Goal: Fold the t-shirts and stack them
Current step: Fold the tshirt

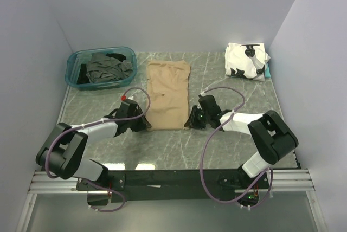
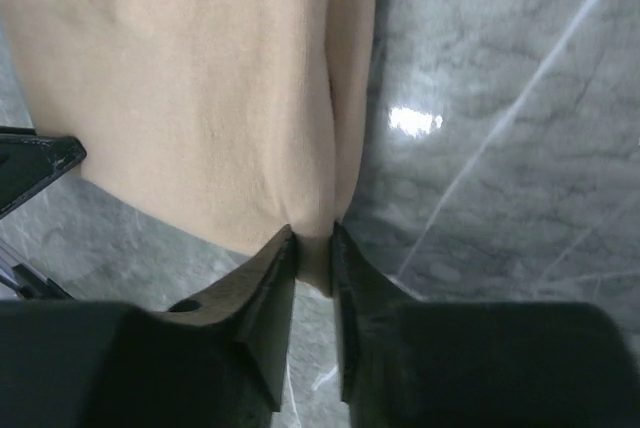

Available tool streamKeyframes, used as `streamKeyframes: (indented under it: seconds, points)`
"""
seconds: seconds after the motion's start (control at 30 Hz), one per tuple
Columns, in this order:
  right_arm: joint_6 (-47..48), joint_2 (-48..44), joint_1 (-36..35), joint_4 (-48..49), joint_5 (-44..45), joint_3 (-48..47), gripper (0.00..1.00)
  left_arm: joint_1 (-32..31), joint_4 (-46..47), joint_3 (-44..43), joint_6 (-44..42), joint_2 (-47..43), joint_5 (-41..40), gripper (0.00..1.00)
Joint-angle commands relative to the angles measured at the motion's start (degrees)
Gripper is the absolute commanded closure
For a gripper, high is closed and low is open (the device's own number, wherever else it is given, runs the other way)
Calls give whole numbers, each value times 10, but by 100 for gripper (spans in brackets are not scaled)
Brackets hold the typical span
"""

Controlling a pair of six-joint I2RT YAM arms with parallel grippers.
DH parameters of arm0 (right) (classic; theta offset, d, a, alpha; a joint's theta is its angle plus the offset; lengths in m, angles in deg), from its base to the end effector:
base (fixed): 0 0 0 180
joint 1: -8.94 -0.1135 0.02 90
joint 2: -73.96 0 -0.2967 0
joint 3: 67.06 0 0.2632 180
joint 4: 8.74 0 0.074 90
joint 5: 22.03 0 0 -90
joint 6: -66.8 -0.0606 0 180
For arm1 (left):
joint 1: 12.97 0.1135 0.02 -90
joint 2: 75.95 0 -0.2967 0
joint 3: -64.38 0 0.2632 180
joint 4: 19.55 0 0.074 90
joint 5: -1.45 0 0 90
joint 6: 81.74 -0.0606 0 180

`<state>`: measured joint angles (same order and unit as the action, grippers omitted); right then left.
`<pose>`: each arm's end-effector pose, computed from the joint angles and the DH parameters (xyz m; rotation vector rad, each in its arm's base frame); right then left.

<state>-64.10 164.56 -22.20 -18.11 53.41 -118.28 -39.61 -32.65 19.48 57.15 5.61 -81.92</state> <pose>0.2609 0.1754 0.1435 0.0958 2.5785 0.8367 0.2420 -0.1292 0.1474 -0.4420 2.5302 -0.6937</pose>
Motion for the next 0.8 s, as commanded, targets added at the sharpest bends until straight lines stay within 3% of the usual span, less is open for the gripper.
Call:
streamKeyframes:
  seconds: [0.0,0.03,0.07,0.13,0.17,0.33,0.53,0.77]
  points:
    - [0,-10,-16,-43,11,32,75,-17,-101,43,-6,3,-3,74]
    - [0,-12,-19,-41,9,34,77,-19,-102,46,-1,-1,-4,81]
    - [0,-15,-22,-41,10,37,78,-22,-100,52,1,-9,-6,81]
    - [-2,-18,-31,-43,10,39,83,-27,-93,59,9,-16,-6,98]
    - [-4,-23,-33,-41,9,43,85,-28,-86,62,10,-19,-2,99]
    - [-11,-48,-52,-50,20,52,91,-47,-71,71,26,-40,8,99]
    - [-41,-153,-108,-132,66,86,99,-105,-182,90,76,-133,-43,99]
    - [-122,-369,-168,-259,78,145,100,-181,-300,134,148,-368,-55,99]
